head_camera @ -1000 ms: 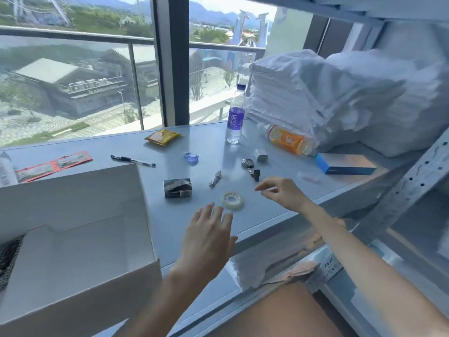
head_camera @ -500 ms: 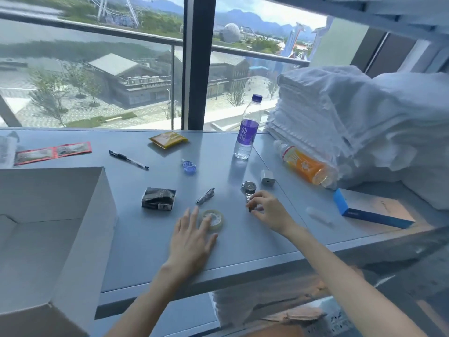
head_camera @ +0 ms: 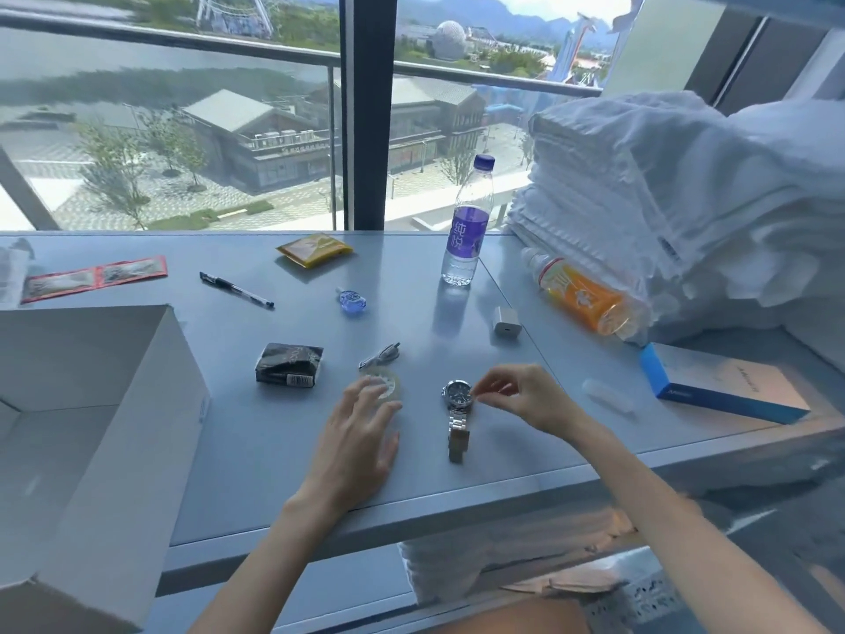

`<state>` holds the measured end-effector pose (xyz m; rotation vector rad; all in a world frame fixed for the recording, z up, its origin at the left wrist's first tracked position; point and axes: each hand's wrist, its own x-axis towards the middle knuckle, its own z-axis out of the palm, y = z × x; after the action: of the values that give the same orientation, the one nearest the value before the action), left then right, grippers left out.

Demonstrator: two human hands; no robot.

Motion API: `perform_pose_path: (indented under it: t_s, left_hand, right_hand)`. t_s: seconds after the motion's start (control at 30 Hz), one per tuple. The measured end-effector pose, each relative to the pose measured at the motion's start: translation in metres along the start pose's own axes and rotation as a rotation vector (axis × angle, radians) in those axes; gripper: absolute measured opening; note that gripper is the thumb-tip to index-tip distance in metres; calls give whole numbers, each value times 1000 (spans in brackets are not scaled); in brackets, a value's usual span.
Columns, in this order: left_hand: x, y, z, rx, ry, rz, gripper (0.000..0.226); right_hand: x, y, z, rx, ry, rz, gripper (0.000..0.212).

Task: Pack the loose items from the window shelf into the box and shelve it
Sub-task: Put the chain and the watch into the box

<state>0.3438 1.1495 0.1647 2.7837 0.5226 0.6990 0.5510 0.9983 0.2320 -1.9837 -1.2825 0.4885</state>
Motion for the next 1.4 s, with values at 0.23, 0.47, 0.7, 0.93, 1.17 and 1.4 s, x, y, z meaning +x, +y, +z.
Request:
perform_pose_path:
  t_s: [0.23, 0.47, 0.7, 0.93, 1.17, 1.4]
  left_hand:
    - [-3, -1, 1, -20, 6, 92, 24]
    - [-4, 0, 1, -7, 43, 80, 23]
    - [-3, 1, -1, -23, 26, 71, 25]
    - [-4, 1, -1, -38, 30, 59, 25]
    - [-4, 1, -4, -23, 9, 81, 24]
    - [-17, 3, -23, 46, 32, 82, 19]
  right_hand:
    - [44, 17, -8, -273, -349, -49, 51]
    - [50, 12, 2, -160, -346, 29, 52]
    - [45, 10, 6, -142, -330, 49, 46]
    - [26, 15, 6, -136, -348, -22, 50]
    - [17, 8, 12, -101, -276, -38, 46]
    - [10, -9, 20, -11, -218, -64, 42]
